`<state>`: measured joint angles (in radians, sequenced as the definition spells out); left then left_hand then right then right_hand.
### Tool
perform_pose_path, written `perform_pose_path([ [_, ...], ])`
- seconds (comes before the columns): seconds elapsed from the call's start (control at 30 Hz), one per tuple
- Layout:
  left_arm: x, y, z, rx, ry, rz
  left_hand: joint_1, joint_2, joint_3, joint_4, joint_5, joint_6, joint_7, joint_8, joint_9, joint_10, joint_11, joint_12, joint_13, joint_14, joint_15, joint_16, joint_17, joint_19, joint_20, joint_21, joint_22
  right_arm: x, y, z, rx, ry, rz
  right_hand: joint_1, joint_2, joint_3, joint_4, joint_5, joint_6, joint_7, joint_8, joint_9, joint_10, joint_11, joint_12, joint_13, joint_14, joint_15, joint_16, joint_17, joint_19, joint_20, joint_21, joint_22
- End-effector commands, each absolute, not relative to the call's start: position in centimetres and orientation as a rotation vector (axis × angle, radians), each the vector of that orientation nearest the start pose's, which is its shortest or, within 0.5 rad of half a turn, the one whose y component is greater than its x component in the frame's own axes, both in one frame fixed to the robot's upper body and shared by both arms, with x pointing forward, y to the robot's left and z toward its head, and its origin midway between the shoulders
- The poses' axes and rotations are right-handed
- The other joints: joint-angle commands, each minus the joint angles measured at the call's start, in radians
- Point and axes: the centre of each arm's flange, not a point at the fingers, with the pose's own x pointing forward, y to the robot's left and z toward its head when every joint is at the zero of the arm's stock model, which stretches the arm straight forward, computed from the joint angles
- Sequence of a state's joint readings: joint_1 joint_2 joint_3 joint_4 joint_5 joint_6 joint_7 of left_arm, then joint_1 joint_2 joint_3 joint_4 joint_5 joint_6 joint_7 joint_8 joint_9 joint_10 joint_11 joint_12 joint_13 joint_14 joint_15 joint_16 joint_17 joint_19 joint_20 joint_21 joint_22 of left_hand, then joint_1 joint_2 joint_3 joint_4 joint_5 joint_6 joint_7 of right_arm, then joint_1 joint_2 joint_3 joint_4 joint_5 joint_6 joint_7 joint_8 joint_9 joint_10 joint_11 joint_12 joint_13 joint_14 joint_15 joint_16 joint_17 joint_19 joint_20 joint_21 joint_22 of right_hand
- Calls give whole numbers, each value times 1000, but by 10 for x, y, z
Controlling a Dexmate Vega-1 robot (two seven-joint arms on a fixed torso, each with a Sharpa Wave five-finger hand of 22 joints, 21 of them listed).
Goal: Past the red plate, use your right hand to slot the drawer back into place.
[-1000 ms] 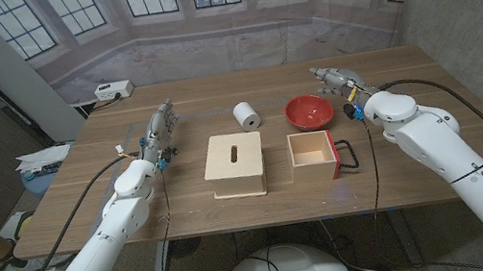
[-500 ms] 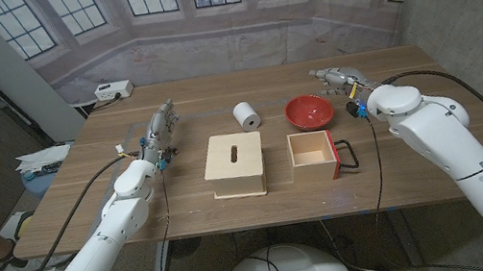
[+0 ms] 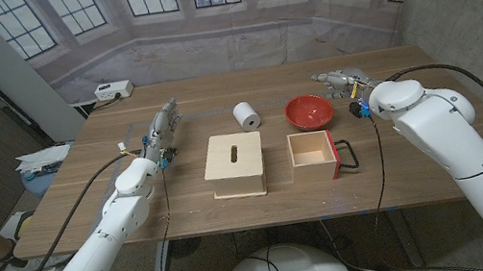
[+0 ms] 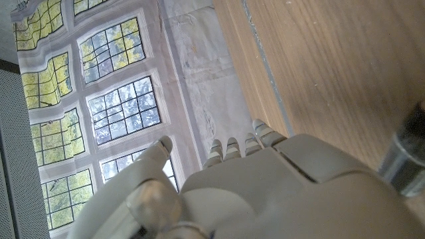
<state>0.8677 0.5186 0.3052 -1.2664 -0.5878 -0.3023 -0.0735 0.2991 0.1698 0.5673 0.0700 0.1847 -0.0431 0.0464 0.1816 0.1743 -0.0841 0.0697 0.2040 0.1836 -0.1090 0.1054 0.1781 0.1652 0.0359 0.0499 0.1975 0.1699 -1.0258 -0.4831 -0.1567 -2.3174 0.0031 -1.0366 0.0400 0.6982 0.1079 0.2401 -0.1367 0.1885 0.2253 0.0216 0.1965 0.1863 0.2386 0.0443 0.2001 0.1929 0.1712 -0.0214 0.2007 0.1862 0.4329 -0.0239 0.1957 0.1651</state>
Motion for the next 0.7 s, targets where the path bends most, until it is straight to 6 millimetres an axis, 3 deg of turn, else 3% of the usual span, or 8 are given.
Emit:
perform_pose_path([
  [0.03, 654, 320, -38, 31, -578, -187, 11, 1, 6, -3, -2, -2, -1, 2, 4, 1, 1, 2, 4, 7, 1, -2, 3, 5, 6, -1, 3, 489, -233, 38, -563, -135, -58, 21, 1, 3, -11, 2, 11, 12, 5, 2, 20, 9, 10, 3, 20, 5, 9, 2, 18, 3, 7, 3],
  [0.7, 650, 318, -40, 40, -577, -193, 18, 1, 11, -13, -4, -2, -2, 2, 4, 0, 2, 1, 4, 7, 1, -3, 2, 5, 6, -2, 3, 467, -227, 32, -667, -77, -150, 76, -10, 7, -29, 5, 81, 32, 16, 3, 103, 12, 36, 7, 113, 8, 30, 4, 106, 22, 20, 3],
])
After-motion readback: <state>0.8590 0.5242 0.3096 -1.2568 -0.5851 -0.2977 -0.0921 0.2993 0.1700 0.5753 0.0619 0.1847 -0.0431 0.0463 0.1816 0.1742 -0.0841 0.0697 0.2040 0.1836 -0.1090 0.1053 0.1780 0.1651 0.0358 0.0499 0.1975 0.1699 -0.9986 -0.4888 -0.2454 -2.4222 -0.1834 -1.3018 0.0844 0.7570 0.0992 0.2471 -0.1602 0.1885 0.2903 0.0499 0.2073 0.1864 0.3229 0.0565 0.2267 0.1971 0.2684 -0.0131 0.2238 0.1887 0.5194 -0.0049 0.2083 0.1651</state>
